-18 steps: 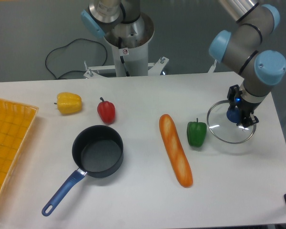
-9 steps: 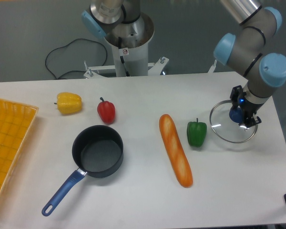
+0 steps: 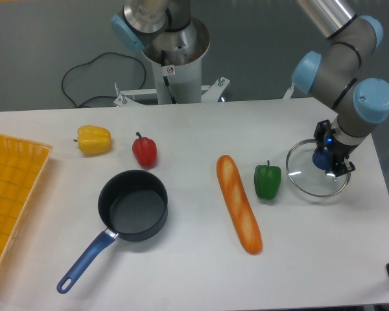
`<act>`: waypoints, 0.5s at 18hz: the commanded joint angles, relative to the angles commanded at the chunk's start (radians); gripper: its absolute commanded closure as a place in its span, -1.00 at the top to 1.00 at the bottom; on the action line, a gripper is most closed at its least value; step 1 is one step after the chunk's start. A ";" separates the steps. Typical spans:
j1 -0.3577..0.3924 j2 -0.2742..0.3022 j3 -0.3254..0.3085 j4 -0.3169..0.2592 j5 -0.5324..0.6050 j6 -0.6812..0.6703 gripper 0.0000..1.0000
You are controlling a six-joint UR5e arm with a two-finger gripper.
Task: Place the lid on the table
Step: 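Lower the glass lid onto the table beyond the green pepper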
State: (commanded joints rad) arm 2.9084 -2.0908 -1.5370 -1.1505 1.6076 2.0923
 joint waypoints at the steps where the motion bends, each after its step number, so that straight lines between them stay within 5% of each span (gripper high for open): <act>1: -0.005 0.000 0.000 0.002 0.002 0.000 0.12; 9: -0.012 -0.014 -0.006 0.035 0.003 -0.002 0.12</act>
State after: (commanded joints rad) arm 2.8962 -2.1046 -1.5432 -1.1152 1.6107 2.0908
